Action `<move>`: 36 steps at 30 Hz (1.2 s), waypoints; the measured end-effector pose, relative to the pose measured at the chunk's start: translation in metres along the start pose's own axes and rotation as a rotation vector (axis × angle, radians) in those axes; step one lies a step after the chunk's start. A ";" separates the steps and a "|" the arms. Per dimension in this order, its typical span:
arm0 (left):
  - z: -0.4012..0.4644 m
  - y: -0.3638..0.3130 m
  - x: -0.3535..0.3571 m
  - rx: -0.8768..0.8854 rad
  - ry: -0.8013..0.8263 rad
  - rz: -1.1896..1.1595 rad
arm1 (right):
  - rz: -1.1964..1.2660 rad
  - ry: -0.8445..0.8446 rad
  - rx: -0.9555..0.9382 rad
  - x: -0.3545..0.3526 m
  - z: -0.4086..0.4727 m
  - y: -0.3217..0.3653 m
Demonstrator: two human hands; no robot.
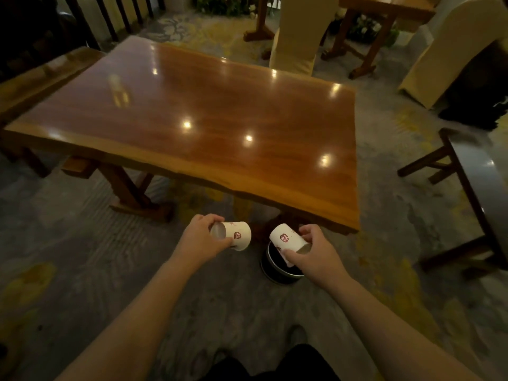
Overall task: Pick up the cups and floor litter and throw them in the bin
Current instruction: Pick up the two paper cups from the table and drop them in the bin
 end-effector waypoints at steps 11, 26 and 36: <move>-0.026 -0.037 0.140 -0.097 0.093 0.085 | 0.052 0.121 0.135 -0.025 0.030 -0.140; 0.003 0.025 0.374 -0.412 0.288 0.160 | 0.354 0.118 0.739 0.041 0.128 -0.357; 0.094 0.121 0.508 -0.332 0.374 0.239 | 0.656 0.048 1.130 0.187 0.174 -0.470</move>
Point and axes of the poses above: each hand's wrist, its own z-axis towards the middle knuckle, its own x-axis out of the palm, y = z × x, the point moved 10 cm from there along z, towards the middle knuckle, and after that the axes turned 13 degrees about -y, right-handed, at the moved point
